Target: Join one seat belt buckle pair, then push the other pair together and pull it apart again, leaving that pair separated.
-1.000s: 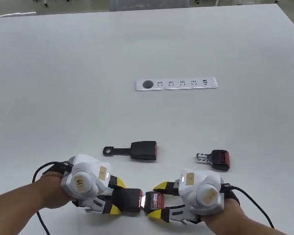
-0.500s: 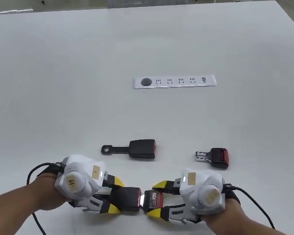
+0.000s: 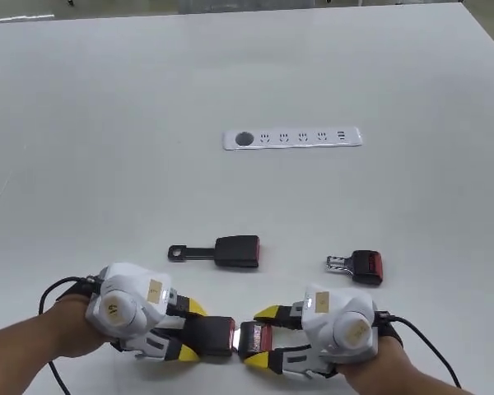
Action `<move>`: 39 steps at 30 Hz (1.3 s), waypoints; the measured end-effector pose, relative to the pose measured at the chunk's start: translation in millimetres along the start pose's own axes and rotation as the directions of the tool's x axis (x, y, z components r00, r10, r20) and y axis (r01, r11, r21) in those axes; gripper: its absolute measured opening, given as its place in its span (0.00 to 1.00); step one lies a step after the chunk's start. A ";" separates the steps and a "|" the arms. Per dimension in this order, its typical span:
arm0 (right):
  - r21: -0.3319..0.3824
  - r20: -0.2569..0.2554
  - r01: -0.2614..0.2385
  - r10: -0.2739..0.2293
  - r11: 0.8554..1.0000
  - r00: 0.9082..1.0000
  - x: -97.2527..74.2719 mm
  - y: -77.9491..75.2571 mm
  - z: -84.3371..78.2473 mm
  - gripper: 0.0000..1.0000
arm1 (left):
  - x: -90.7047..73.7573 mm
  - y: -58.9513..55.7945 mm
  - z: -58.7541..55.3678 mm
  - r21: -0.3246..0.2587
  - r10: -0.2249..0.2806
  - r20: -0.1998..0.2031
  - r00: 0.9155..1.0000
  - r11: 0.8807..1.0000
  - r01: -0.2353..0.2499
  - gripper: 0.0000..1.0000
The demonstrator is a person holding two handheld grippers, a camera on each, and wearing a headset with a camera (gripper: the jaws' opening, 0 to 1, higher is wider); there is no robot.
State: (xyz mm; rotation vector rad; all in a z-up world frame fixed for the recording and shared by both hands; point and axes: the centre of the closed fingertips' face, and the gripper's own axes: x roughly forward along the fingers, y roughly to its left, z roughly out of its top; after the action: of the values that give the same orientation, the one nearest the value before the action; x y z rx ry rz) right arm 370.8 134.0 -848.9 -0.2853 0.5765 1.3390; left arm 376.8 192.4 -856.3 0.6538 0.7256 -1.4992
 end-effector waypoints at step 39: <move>0.061 0.001 0.134 -0.134 0.989 0.991 -49.9 -36.2 19.2 0.83 | -42.1 57.3 47.4 -0.062 0.200 0.003 0.980 0.978 -0.200 0.83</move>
State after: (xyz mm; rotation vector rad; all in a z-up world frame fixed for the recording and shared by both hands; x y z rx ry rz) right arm 404.3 94.3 -810.4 -0.2661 0.5829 1.1902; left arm 437.4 181.8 -796.9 0.6531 0.6755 -1.2898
